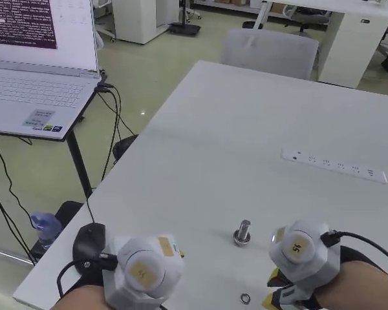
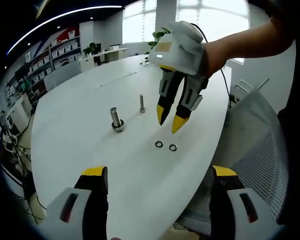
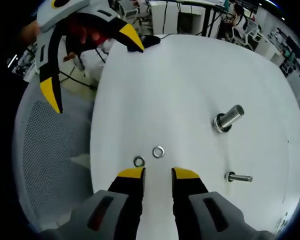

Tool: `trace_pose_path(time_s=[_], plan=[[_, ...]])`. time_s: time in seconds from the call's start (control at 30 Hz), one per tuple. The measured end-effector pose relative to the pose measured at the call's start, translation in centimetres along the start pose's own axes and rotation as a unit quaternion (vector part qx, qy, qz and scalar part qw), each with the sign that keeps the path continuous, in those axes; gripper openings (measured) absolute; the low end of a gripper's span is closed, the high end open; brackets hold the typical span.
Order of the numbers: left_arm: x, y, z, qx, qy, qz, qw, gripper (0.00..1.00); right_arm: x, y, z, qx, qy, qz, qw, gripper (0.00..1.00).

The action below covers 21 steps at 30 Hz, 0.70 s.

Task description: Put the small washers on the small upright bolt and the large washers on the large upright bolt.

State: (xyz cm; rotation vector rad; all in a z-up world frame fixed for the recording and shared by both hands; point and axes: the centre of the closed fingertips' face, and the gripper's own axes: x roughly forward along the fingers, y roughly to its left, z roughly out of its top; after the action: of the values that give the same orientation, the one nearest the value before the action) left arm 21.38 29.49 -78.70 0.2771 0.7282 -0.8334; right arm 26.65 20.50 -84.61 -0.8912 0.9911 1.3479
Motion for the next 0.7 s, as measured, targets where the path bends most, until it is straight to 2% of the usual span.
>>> trace_pose_path(time_s=[0.2,0.33,0.7], plan=[[0.1,-0.1,0.0,-0.004,-0.005,0.0,1.0,0.84,1.5,0.0,0.6,-0.006,-0.003,-0.002,1.0,0.23],[0.2,-0.2,-0.5,-0.003,0.003,-0.002,1.0,0.83,2.5,-0.2,0.9,-0.01,0.001,-0.007,0.9999,0.23],[0.1,-0.2,-0.4,-0.002,0.001,-0.004,1.0,0.81,3.8,-0.6,0.7,-0.019,0.018,-0.018,0.9995,0.22]])
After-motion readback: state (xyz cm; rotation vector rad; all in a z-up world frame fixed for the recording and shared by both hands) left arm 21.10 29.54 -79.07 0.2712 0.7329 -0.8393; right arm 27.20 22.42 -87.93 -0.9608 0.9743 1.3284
